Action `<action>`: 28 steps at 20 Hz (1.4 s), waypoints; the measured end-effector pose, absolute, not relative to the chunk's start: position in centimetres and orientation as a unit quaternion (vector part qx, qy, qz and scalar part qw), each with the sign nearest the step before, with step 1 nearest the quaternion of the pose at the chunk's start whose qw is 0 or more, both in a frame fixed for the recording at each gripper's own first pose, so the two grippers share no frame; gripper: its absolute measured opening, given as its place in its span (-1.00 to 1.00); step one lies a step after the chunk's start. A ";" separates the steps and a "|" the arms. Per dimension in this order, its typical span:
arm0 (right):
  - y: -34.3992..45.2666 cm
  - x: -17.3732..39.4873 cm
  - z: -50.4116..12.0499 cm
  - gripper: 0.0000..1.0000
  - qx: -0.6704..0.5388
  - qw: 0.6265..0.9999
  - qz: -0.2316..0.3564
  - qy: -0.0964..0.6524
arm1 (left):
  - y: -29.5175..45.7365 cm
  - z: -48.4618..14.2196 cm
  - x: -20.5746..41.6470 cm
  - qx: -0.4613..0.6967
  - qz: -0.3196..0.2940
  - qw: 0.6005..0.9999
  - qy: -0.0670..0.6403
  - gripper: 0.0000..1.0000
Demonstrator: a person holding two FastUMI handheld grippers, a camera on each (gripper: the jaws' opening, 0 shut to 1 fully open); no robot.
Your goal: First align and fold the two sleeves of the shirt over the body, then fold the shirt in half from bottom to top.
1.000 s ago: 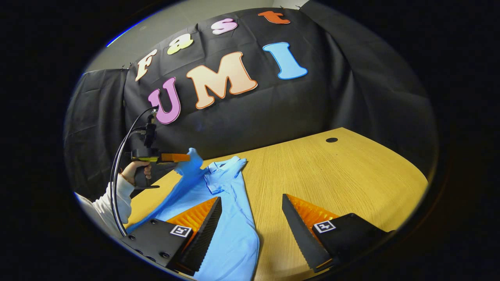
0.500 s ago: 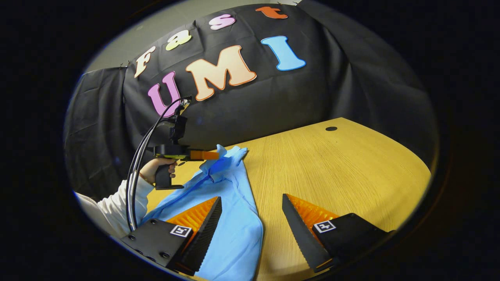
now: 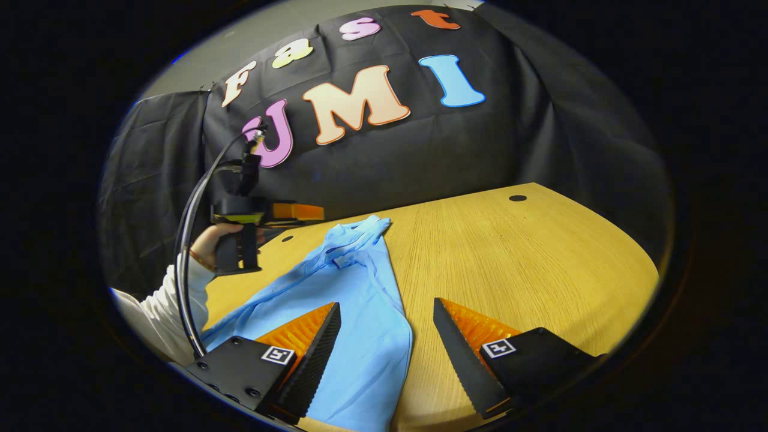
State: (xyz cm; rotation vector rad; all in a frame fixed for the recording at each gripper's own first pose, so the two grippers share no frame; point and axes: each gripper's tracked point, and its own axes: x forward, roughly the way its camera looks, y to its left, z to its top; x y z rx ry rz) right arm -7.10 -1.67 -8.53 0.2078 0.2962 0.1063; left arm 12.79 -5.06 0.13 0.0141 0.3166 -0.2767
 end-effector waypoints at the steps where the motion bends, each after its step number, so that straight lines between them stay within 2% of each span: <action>1: -1.5 -7.6 -8.9 0.94 0.096 0.983 0.054 0.150 | -3.9 0.5 10.7 0.013 -0.132 0.980 0.148 0.87; 10: 0.3 -10.7 -12.1 0.94 0.067 0.979 0.070 0.179 | 5.0 -3.1 -7.1 -0.019 -0.067 0.990 0.127 0.86; 15: 0.5 -13.2 -14.5 0.94 0.048 0.976 0.070 0.201 | 3.8 -6.4 -13.1 0.014 -0.072 0.990 0.124 0.87; 20: 1.0 -14.7 -15.4 0.95 0.047 0.975 0.072 0.203 | 1.8 -10.9 -16.1 -0.005 -0.097 0.982 0.163 0.86; 25: 1.8 -15.1 -15.5 0.95 0.030 0.976 0.075 0.200 | 3.4 -14.0 -16.4 -0.001 -0.069 0.980 0.185 0.87; 28: 2.1 -15.1 -15.7 0.94 0.019 0.977 0.076 0.200 | 3.0 -14.7 -16.5 0.004 -0.075 0.978 0.194 0.87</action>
